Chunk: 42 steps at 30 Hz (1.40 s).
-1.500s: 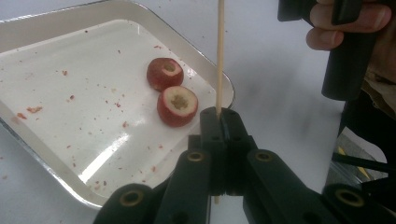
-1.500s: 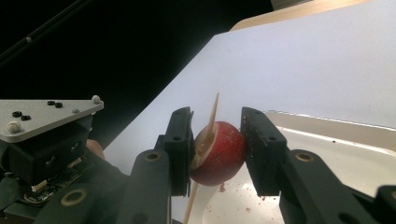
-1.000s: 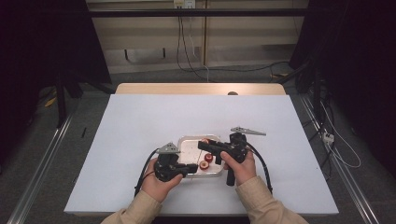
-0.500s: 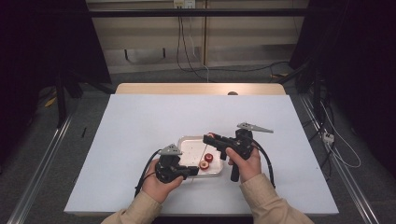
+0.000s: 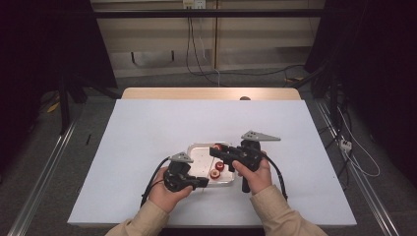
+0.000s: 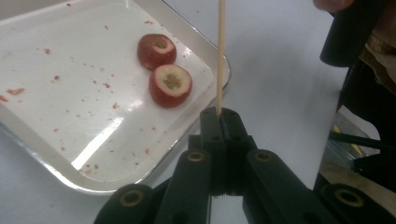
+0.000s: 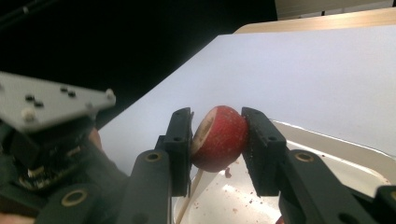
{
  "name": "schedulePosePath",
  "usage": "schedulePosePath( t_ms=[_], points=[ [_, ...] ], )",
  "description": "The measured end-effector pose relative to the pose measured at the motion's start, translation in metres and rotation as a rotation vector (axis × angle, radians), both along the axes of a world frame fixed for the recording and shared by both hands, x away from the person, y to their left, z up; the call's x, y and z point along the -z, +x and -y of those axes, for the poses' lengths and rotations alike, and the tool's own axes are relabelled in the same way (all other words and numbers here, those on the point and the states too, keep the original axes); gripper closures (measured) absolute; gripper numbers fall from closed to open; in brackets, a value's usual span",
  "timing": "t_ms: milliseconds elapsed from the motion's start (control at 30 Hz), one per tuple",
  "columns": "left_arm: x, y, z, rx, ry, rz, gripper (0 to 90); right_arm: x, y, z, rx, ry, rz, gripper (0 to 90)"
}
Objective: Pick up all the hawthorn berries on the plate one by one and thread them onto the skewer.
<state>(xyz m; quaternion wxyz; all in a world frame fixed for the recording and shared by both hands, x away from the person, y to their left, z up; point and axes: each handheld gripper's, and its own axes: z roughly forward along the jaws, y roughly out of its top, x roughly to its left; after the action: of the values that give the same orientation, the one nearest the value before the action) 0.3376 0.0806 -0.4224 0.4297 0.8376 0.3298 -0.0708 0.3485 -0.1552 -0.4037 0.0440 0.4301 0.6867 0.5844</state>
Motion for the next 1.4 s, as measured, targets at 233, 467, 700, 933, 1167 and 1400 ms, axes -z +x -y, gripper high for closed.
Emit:
schedulePosePath(
  t_ms=[233,467,700,933,1167,1400],
  points=[
    [-0.002,0.0,-0.003,-0.007,-0.02,0.016,90.0,0.001,-0.001,-0.006,-0.008,0.01,0.005,65.9],
    [-0.001,0.002,-0.003,-0.018,-0.019,0.016,90.0,0.003,-0.003,-0.008,-0.006,0.012,0.014,66.4],
    [-0.002,0.001,-0.001,-0.029,-0.021,0.037,90.0,0.002,-0.002,-0.006,-0.01,0.036,-0.005,67.3],
    [-0.006,0.001,-0.001,-0.047,-0.056,0.067,90.0,0.001,-0.004,-0.007,-0.02,0.053,-0.017,68.6],
    [-0.01,0.005,-0.007,-0.082,-0.116,0.062,90.0,0.012,-0.006,-0.02,-0.083,0.028,-0.073,68.5],
    [-0.01,0.006,-0.01,-0.091,-0.156,0.086,89.8,0.009,-0.004,-0.021,-0.069,0.026,-0.051,68.2]
  ],
)
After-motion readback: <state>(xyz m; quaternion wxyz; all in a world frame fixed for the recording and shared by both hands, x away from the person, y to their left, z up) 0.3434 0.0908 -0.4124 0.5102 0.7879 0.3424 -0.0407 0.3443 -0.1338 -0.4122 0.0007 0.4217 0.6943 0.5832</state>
